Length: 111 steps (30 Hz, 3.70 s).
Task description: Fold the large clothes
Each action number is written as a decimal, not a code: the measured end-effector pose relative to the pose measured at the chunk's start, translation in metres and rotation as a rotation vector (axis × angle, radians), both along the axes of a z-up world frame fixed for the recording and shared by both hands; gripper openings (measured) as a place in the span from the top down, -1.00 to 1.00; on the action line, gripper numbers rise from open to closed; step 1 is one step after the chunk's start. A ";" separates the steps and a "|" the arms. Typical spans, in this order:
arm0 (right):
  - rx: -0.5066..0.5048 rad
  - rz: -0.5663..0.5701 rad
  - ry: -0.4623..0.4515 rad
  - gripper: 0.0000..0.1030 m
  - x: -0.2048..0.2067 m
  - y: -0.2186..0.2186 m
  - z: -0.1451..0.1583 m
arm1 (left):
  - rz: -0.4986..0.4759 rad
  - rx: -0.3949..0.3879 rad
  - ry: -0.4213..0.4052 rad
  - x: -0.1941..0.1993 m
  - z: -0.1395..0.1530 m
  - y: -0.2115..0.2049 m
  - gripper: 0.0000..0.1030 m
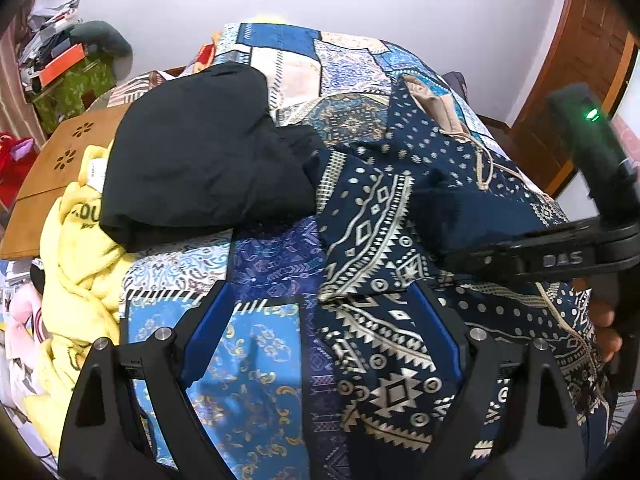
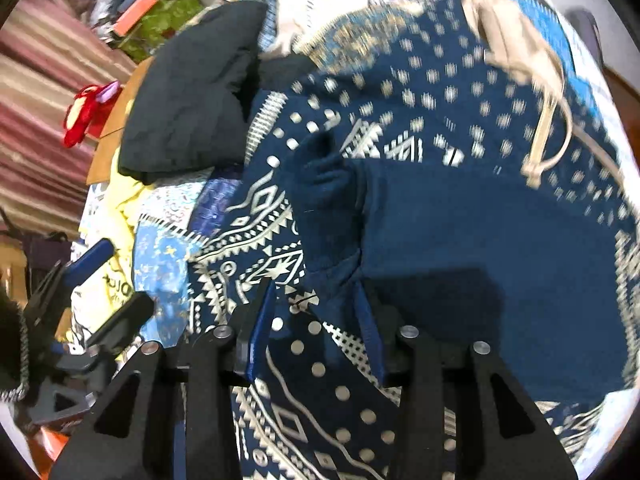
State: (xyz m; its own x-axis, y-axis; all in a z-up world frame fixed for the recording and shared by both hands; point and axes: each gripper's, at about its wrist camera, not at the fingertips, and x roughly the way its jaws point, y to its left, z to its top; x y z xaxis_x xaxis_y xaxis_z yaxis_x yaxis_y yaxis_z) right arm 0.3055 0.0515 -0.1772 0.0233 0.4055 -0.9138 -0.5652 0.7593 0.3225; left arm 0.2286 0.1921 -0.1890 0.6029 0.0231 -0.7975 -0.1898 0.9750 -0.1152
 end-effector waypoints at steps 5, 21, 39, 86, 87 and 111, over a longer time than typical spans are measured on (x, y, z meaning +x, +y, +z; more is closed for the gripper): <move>0.028 -0.016 -0.175 0.28 0.003 -0.032 0.045 | -0.036 -0.040 0.007 0.011 0.001 -0.014 -0.71; -0.165 -0.244 -0.512 -0.11 0.021 -0.199 0.072 | 0.026 -0.484 0.120 0.066 -0.033 -0.026 -0.67; -0.131 -0.461 -0.344 -0.11 0.042 -0.288 0.029 | 0.054 -0.381 0.051 0.124 -0.025 -0.033 0.82; -0.111 -0.321 -0.406 -0.14 0.067 -0.203 0.050 | -0.166 0.212 -0.061 0.100 0.055 -0.059 -0.07; -0.095 -0.322 -0.425 -0.14 0.071 -0.202 0.057 | -0.172 0.214 -0.076 0.107 0.060 -0.062 -0.13; 0.009 -0.380 -0.158 -0.14 0.244 -0.126 -0.033 | -0.158 -0.059 0.099 0.329 -0.018 -0.064 -0.22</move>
State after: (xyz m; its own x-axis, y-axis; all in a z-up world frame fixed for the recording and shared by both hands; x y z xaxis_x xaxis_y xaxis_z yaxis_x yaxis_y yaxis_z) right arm 0.5499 -0.0748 -0.2099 0.3124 0.3494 -0.8834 -0.2882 0.9209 0.2623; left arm 0.5576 0.1284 -0.2069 0.5136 -0.1137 -0.8505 -0.0484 0.9858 -0.1610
